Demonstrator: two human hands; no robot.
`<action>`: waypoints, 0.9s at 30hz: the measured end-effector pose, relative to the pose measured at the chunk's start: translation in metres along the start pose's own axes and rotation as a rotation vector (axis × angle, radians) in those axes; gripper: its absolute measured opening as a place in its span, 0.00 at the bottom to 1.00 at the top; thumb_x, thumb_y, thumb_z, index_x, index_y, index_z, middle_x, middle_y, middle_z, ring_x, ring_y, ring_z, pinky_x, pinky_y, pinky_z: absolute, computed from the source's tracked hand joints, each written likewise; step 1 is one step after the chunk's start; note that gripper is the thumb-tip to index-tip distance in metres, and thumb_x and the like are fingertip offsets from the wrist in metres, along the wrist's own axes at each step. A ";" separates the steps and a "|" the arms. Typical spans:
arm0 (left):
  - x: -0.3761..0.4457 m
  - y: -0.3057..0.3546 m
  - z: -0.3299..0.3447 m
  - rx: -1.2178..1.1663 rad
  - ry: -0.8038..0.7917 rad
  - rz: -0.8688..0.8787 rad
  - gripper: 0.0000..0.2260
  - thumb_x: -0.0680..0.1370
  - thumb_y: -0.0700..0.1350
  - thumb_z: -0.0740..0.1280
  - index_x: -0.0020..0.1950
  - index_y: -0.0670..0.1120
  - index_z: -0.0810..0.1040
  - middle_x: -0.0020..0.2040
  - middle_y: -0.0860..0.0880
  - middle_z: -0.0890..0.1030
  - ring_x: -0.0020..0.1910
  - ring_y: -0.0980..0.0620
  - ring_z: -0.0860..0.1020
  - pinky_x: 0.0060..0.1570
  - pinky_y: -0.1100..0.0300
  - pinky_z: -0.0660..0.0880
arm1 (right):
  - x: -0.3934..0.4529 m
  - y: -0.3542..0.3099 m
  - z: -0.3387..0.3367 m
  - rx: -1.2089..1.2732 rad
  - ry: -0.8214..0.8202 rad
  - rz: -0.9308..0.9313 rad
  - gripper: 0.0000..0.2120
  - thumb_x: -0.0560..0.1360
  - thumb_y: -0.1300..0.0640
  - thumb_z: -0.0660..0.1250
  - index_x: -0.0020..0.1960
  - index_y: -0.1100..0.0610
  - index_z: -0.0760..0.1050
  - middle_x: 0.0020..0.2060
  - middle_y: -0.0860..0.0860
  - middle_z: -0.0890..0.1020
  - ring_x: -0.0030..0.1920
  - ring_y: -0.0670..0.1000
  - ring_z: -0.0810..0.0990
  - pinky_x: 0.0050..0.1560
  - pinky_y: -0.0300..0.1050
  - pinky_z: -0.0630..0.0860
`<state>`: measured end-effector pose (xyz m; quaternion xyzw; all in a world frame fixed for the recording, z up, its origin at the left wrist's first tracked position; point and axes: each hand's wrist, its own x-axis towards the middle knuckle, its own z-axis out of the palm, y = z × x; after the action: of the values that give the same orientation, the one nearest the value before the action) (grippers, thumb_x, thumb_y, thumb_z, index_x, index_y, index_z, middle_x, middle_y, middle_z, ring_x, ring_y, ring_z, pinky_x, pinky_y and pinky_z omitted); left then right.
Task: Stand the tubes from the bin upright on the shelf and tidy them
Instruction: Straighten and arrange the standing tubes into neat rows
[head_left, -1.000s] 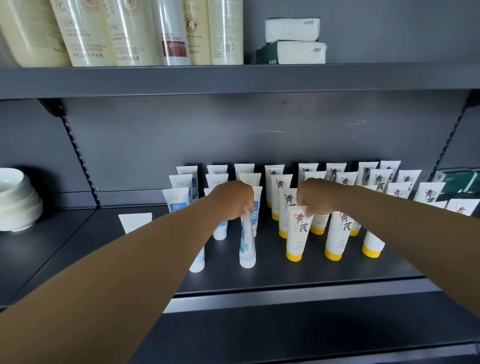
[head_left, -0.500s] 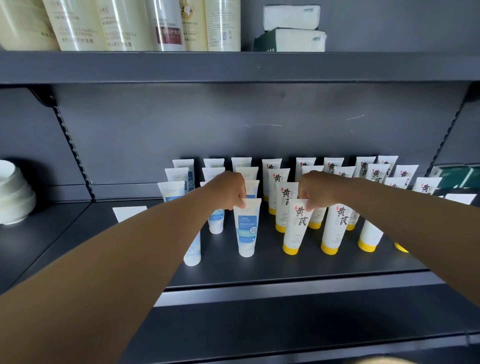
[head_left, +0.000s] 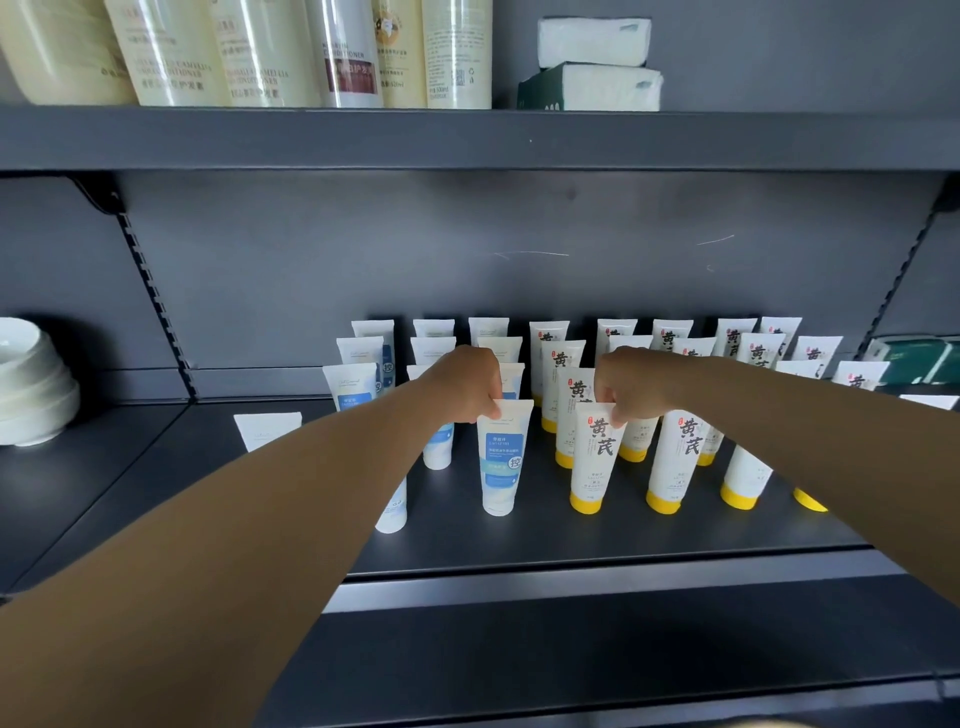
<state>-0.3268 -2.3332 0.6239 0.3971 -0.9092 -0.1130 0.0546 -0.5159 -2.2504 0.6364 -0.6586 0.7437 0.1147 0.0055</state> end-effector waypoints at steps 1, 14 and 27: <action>0.000 0.001 0.000 -0.010 0.000 0.000 0.10 0.75 0.41 0.69 0.55 0.39 0.81 0.49 0.42 0.84 0.42 0.48 0.82 0.53 0.57 0.77 | -0.001 0.000 0.000 0.002 0.001 -0.002 0.13 0.73 0.56 0.70 0.55 0.60 0.78 0.51 0.55 0.82 0.50 0.53 0.80 0.47 0.41 0.76; -0.001 -0.007 -0.013 -0.011 -0.012 -0.004 0.12 0.73 0.44 0.70 0.53 0.40 0.82 0.45 0.43 0.85 0.46 0.47 0.83 0.50 0.58 0.77 | -0.005 -0.001 -0.025 0.044 0.046 -0.023 0.13 0.73 0.56 0.69 0.56 0.61 0.79 0.54 0.56 0.82 0.53 0.55 0.80 0.53 0.45 0.78; -0.065 -0.106 -0.076 0.012 0.085 -0.152 0.12 0.71 0.45 0.74 0.53 0.45 0.82 0.54 0.48 0.81 0.53 0.49 0.78 0.52 0.61 0.72 | 0.011 -0.097 -0.067 0.161 0.169 -0.234 0.10 0.74 0.58 0.69 0.55 0.55 0.80 0.52 0.47 0.81 0.47 0.46 0.76 0.53 0.39 0.74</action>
<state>-0.1924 -2.3677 0.6705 0.4699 -0.8738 -0.0944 0.0823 -0.4125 -2.2832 0.6838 -0.7456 0.6663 -0.0026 0.0092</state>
